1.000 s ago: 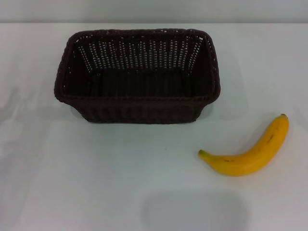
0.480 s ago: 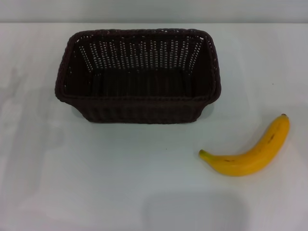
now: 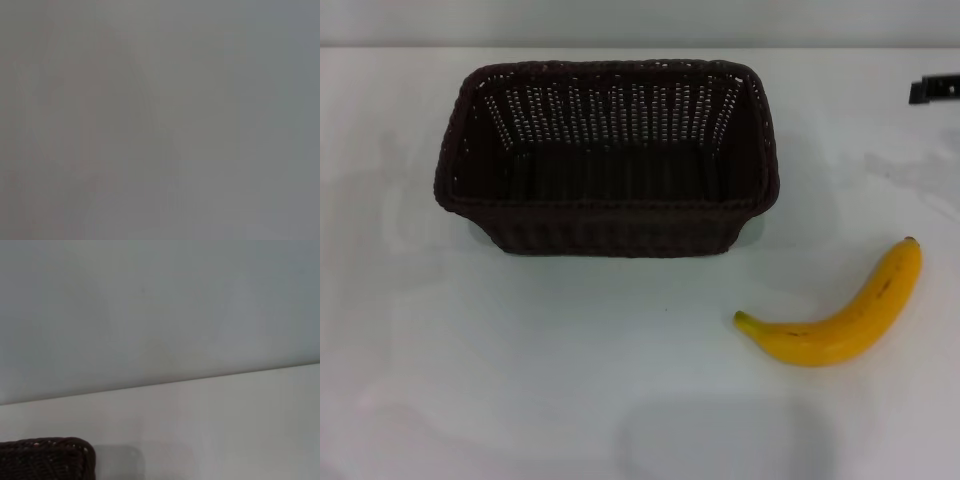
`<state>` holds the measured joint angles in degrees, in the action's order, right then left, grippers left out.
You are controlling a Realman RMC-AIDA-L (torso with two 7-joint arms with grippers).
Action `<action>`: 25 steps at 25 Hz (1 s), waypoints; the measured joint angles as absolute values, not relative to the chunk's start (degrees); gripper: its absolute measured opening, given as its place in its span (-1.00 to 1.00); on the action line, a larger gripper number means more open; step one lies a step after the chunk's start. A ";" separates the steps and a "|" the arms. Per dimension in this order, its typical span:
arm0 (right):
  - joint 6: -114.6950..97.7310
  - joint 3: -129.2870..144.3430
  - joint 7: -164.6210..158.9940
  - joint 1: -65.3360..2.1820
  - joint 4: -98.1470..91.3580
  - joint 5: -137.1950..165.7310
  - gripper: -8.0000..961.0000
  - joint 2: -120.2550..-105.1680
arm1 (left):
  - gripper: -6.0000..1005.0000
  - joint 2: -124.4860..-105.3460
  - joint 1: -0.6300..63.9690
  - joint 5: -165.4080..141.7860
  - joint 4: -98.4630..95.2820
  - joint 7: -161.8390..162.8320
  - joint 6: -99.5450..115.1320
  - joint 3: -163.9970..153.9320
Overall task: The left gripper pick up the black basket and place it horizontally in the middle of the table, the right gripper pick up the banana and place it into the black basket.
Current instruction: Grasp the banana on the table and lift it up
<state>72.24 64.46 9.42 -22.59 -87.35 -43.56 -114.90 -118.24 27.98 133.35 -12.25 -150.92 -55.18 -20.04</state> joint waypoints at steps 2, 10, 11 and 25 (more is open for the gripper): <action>77.56 64.57 2.82 -26.17 -89.87 -36.95 0.80 -115.02 | 0.69 -118.14 27.97 133.39 -12.61 -150.99 -54.95 -20.04; 94.67 67.24 -14.48 -34.98 -91.26 -24.91 0.79 -115.26 | 0.69 -117.93 28.23 133.51 -12.57 -151.40 -52.10 -20.04; 96.32 68.35 -16.69 -35.41 -91.05 -25.03 0.79 -115.26 | 0.69 -118.07 28.14 133.56 -12.58 -151.41 -52.13 -20.04; 102.07 81.07 -30.27 -36.07 -83.25 -27.68 0.79 -115.77 | 0.69 -118.91 28.71 133.32 -10.71 -151.63 -53.33 -20.47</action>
